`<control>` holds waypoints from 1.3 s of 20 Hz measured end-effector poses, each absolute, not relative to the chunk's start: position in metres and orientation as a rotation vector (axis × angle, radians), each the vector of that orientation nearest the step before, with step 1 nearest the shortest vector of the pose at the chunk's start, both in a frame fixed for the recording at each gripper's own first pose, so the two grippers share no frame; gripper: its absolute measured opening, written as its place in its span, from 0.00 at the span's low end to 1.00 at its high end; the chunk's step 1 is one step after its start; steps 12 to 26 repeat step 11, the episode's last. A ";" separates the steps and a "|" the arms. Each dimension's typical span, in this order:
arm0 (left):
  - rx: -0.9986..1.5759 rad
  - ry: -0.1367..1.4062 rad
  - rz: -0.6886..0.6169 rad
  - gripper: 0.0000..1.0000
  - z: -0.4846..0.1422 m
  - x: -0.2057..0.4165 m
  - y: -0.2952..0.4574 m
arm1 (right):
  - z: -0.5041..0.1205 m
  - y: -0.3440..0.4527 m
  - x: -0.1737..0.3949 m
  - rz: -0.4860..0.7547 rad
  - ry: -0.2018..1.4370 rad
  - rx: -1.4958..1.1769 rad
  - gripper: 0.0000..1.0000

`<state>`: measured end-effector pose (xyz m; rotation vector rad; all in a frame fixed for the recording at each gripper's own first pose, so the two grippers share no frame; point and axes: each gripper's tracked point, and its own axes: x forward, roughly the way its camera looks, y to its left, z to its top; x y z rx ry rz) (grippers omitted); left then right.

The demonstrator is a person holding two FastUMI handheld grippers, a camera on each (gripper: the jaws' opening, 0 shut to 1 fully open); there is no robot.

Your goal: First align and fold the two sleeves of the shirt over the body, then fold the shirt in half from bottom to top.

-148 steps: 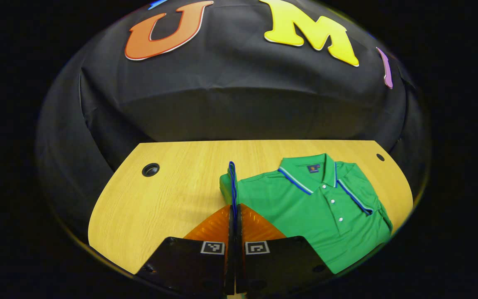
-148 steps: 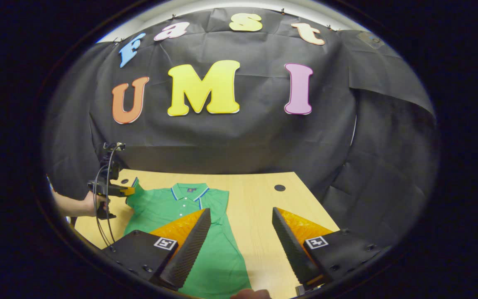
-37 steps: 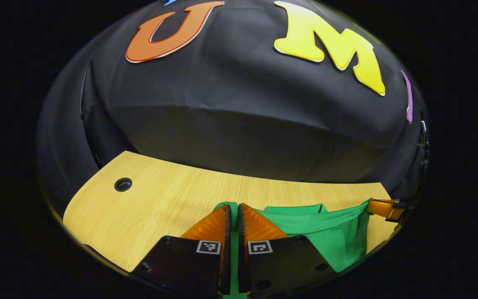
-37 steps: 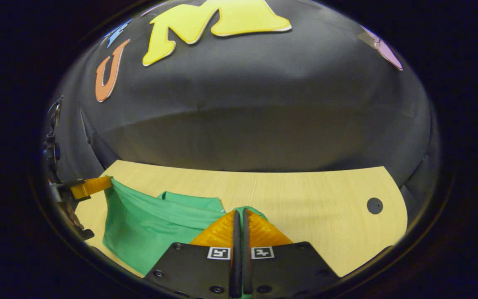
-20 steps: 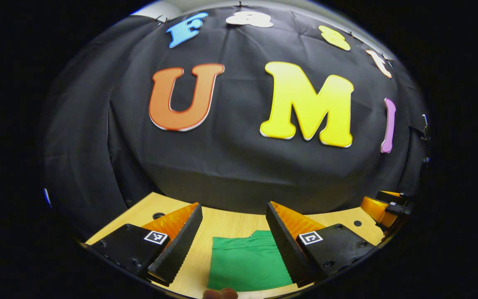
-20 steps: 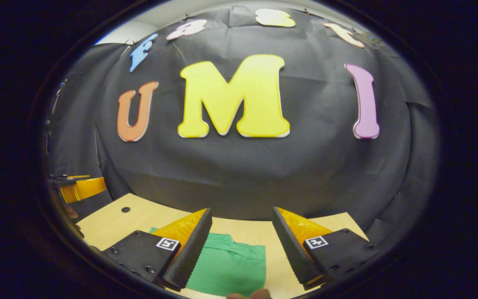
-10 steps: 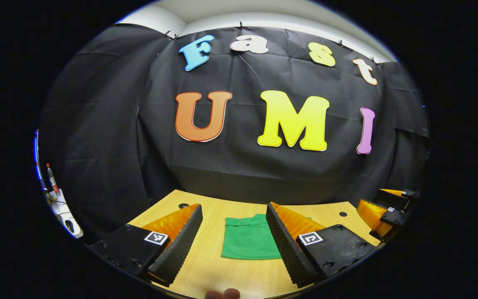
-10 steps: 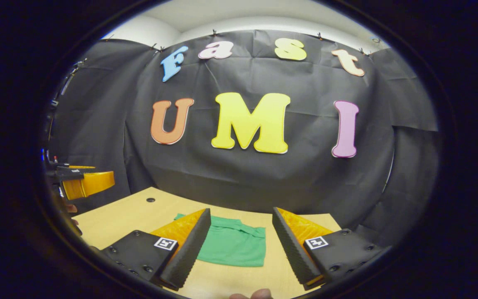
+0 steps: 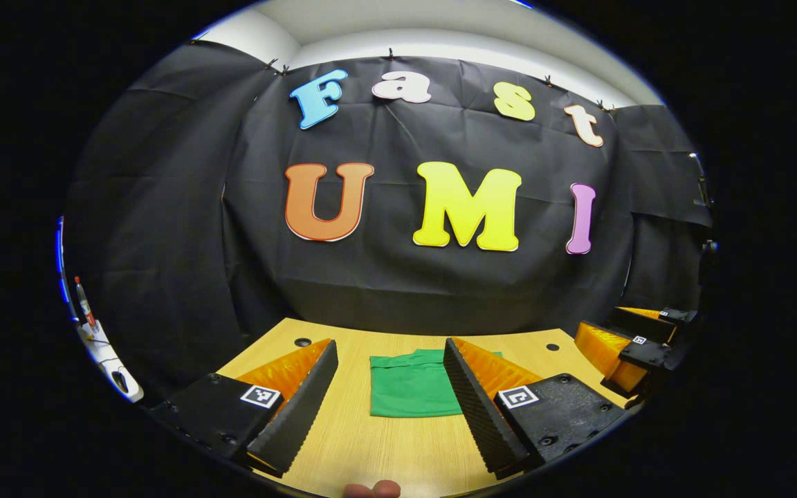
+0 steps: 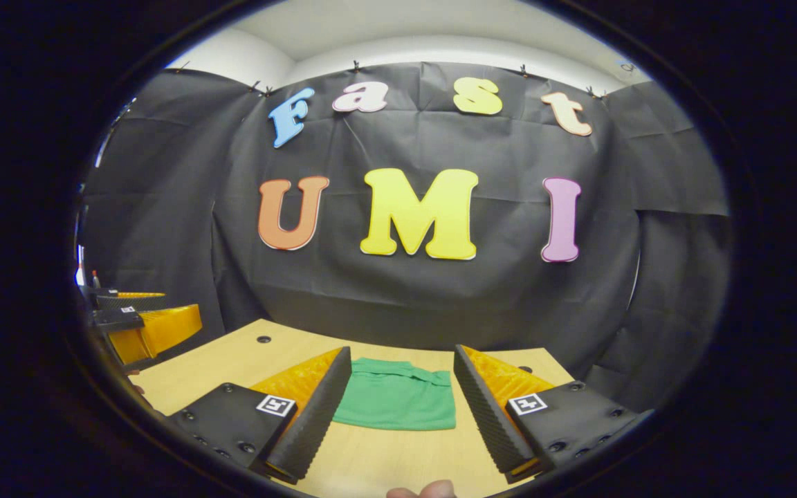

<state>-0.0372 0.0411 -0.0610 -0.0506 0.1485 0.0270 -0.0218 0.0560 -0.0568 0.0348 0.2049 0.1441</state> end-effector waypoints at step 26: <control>-0.042 0.118 0.059 0.98 -0.040 -0.040 0.063 | -0.051 0.060 -0.021 0.111 0.197 0.079 0.93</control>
